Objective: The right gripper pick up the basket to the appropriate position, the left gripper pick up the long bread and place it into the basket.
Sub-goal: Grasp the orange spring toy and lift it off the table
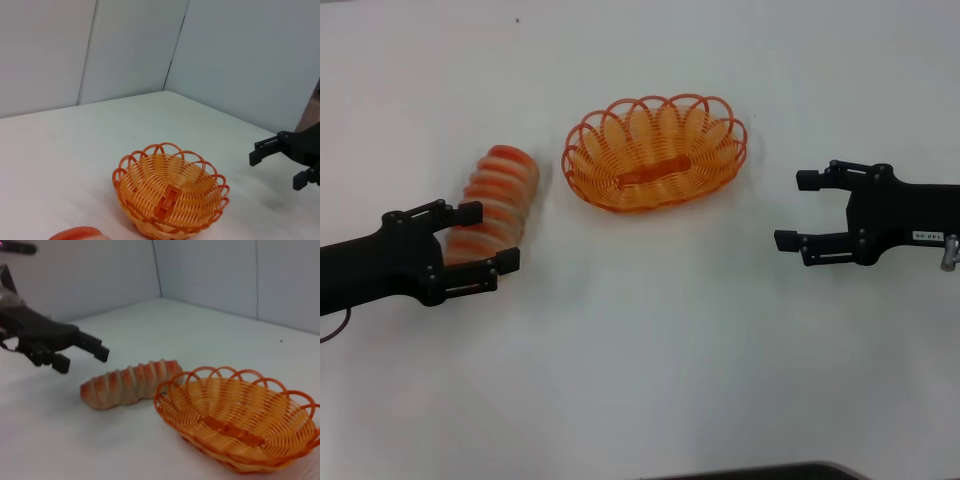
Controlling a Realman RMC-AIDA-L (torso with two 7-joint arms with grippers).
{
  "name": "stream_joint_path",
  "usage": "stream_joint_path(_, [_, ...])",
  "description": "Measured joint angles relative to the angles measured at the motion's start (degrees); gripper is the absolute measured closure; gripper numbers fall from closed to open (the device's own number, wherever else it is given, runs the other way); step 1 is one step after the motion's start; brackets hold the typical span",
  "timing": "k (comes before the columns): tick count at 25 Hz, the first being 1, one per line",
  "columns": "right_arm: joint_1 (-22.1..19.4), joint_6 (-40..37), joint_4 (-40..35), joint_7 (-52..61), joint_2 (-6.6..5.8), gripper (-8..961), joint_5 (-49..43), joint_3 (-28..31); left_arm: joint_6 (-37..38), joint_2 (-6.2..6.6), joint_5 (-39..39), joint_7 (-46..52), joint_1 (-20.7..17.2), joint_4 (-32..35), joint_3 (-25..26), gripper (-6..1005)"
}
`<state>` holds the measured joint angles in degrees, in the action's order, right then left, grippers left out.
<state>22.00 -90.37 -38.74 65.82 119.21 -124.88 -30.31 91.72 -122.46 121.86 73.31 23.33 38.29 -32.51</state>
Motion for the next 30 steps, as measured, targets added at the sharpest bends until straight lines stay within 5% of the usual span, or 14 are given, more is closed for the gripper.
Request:
stream_joint_path(5, [-0.02, 0.61, 0.02, -0.42, 0.17, 25, 0.28, 0.39, -1.86, -0.01, -0.11, 5.03, 0.18, 0.74, 0.00, 136])
stream_joint_path(12, [0.08, 0.75, 0.20, 0.01, 0.21, 25, 0.34, 0.58, -2.91, 0.64, 1.68, 34.96, 1.49, 12.29, -2.19, 138])
stream_joint_path(19, [0.73, 2.37, 0.54, 0.40, 0.33, 25, 0.78, 0.69, -7.11, 1.37, 19.12, 60.35, 5.34, 25.33, -12.10, 139])
stream_joint_path(30, [1.36, 4.37, 0.23, 0.58, 0.32, 25, 1.33, 0.79, -3.94, -0.68, 28.45, 69.09, 14.60, 27.88, -20.77, 134])
